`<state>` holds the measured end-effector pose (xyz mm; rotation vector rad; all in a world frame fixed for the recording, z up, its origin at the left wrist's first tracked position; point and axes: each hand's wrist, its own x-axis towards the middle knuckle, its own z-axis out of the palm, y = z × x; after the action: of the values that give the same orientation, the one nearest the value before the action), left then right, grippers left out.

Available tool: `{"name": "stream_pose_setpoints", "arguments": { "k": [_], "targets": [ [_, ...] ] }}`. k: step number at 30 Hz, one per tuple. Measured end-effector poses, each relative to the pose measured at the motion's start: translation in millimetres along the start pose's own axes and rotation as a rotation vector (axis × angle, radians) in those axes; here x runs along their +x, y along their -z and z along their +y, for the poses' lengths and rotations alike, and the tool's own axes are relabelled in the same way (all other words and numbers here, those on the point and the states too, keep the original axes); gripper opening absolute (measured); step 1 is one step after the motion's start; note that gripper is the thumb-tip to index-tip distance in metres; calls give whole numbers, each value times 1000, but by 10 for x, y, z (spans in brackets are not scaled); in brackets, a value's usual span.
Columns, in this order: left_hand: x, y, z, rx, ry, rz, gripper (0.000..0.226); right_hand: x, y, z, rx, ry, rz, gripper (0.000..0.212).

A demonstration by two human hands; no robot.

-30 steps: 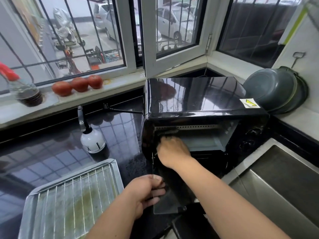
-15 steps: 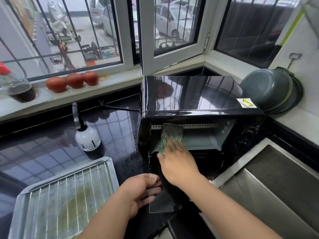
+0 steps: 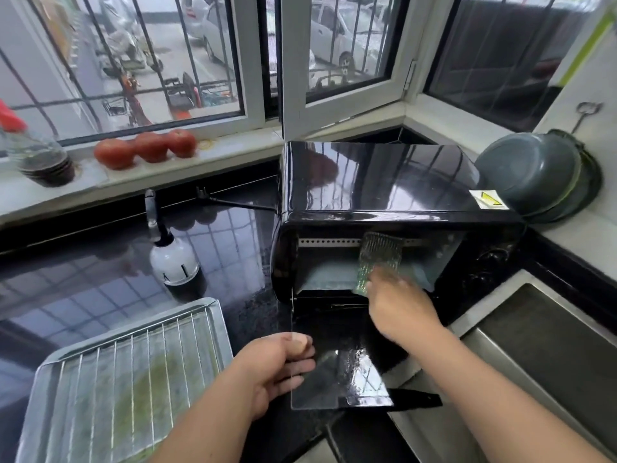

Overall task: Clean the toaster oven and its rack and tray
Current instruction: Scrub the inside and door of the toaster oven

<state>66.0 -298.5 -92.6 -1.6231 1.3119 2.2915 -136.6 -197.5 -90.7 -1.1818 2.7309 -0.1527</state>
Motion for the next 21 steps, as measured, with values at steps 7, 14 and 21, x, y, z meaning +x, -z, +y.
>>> {"name": "stream_pose_setpoints", "arguments": {
  "k": [7, 14, 21],
  "targets": [
    [35, 28, -9, -15, 11, -11, 14, 143, -5, -417, -116, 2, 44, 41],
    [16, 11, 0, -40, 42, -28, 13, 218, -187, -816, -19, 239, 67, 48],
    [26, 26, -8, -44, 25, -37, 13, 136, 246, 109, -107, -247, -24, 38]
  ]
}}
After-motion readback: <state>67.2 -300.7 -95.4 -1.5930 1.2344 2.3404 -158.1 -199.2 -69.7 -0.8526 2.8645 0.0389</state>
